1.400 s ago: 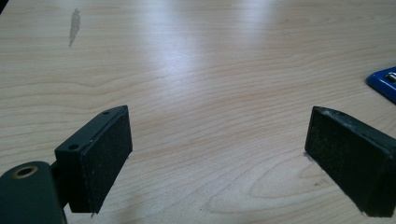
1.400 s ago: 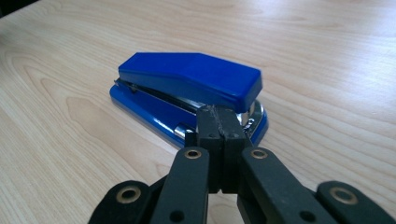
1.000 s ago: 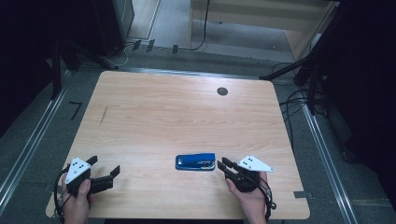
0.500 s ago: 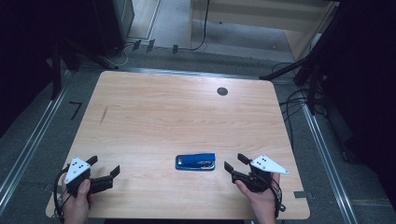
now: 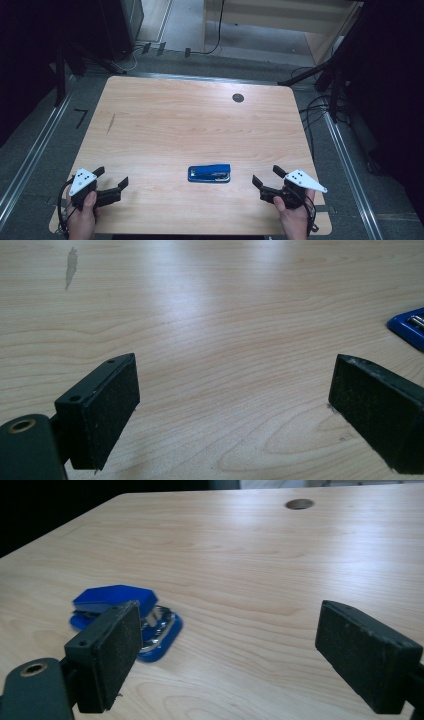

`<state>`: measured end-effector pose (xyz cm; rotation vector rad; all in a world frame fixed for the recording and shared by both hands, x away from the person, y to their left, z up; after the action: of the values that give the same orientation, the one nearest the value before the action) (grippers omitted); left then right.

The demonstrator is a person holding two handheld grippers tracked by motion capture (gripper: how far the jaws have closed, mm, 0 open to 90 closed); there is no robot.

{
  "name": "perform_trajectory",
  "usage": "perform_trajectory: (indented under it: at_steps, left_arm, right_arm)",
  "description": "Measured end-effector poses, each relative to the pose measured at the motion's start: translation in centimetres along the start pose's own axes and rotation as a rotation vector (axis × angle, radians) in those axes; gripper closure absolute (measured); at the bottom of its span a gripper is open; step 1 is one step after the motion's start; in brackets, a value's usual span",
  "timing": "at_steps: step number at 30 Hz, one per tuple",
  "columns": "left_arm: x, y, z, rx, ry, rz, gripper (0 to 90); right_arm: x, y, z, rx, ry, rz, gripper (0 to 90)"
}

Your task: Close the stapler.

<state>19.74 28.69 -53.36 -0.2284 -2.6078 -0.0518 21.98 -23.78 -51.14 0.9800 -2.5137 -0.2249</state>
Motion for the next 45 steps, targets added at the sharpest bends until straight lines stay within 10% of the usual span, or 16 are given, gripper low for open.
perform_trajectory:
  at_steps: [45]
  left_arm:
    - [-0.1,0.1,0.0,0.006,0.001,0.002,6.5]
  right_arm:
    - [8.2,-6.6,3.4,-0.048,-0.09,0.114,13.8]
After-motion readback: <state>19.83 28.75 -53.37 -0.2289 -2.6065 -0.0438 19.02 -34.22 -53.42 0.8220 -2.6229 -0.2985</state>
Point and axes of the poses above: each handheld gripper's, and its own axes: x roughly backward along the jaws, z roughly out of its underside, y roughly to its left, the point moved 2 cm from there along -x, roughly forward along the jaws, and after that the axes turned 11 degrees about -z, right-handed, at the moved point
